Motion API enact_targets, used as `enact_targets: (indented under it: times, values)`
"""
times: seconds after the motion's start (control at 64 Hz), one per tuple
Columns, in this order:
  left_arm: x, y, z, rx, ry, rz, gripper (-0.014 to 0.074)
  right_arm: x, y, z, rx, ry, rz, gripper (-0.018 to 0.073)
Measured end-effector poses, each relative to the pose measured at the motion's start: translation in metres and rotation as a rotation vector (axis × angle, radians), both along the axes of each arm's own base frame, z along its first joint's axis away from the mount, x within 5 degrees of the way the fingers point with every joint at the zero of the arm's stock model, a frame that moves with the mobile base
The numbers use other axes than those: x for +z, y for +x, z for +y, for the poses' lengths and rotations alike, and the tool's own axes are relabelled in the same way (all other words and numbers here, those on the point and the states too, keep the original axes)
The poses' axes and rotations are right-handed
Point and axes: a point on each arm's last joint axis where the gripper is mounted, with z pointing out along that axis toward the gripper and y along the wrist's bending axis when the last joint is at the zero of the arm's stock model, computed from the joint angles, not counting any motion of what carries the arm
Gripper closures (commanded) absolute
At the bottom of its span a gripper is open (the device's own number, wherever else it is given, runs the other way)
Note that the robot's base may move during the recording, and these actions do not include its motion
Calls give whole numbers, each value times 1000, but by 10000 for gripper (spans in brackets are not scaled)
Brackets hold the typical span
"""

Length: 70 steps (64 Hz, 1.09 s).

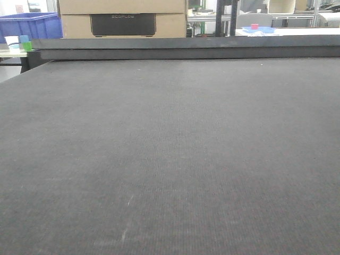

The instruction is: Grab PVC pipe and place in blue bin

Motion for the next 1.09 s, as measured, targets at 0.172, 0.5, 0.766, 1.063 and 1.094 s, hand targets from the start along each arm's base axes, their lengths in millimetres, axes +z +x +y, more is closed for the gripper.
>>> enact_targets:
  times: [0.172, 0.5, 0.766, 1.063, 1.094]
  values:
    - [0, 0, 0, 0, 0, 0, 707, 0, 0, 0, 1, 1, 0, 727]
    - [0, -1, 0, 0, 0, -2, 707, 0, 0, 0, 1, 1, 0, 727]
    - [1, -2, 0, 0, 0, -8, 707, 0, 0, 0, 1, 1, 0, 727]
    - [1, -2, 0, 0, 0, -8, 707, 0, 0, 0, 1, 1, 0, 727]
    - [1, -2, 0, 0, 0, -8, 707, 0, 0, 0, 1, 1, 0, 727]
